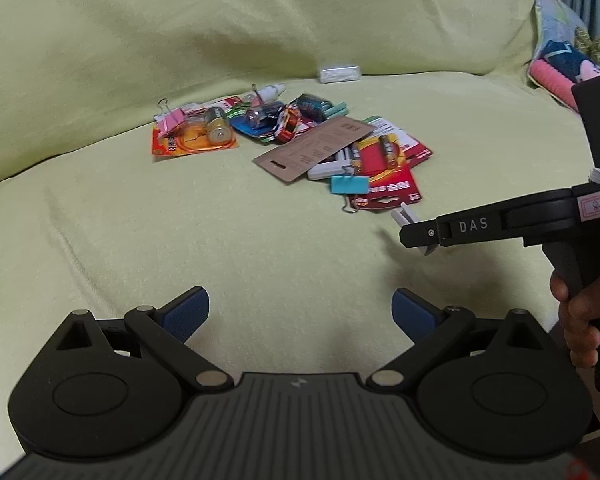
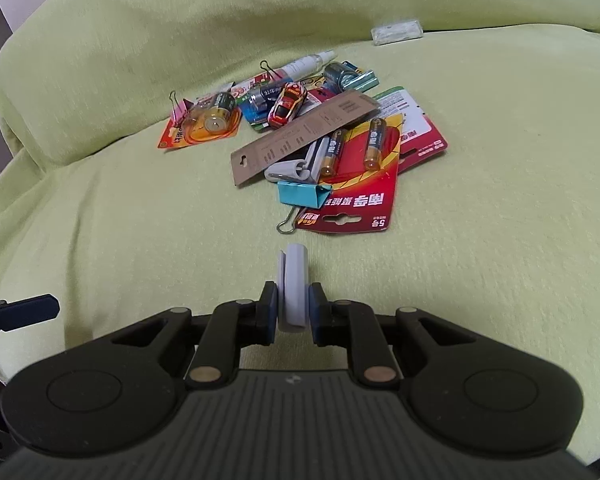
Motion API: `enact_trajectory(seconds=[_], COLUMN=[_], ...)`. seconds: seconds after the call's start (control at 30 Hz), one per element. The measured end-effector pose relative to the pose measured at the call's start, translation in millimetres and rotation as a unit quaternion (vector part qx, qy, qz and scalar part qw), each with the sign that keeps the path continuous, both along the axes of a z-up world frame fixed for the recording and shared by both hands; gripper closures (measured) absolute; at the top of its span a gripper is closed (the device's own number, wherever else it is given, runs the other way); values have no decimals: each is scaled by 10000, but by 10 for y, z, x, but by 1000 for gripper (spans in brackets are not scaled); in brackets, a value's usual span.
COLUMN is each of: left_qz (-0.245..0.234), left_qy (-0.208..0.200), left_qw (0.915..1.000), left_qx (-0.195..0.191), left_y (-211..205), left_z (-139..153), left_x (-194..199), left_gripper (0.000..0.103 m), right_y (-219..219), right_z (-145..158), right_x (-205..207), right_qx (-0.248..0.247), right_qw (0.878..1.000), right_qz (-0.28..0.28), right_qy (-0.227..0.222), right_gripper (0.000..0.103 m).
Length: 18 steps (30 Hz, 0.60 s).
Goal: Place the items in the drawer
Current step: 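Lift the white tube and carry it with the right gripper to the drawer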
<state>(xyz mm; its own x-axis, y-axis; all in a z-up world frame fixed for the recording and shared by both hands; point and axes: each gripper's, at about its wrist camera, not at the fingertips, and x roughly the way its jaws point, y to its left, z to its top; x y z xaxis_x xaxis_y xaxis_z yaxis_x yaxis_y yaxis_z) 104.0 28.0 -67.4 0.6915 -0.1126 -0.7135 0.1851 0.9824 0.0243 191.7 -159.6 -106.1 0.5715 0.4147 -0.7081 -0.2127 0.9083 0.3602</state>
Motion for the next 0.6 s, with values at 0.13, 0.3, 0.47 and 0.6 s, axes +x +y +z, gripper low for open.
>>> enact_trajectory(seconds=[0.13, 0.3, 0.47, 0.6], left_qz=[-144, -275, -418, -567], left_qy=[7, 72, 110, 76], left_qw=[9998, 9996, 9990, 9983], left_qx=[-104, -70, -86, -78], left_y=[-8, -50, -116, -193], left_z=[9, -20, -46, -24], left_x=[-24, -30, -43, -82], left_gripper=[4, 5, 5, 5], right_y=[-67, -145, -204, -245], right_z=[30, 73, 123, 181], right_x=[-31, -73, -104, -146], right_qx=[113, 228, 296, 352], right_qw=[9999, 9997, 9995, 9993], right_qz=[-22, -64, -103, -128], right_qy=[23, 40, 35, 10], right_gripper=[89, 89, 89, 89])
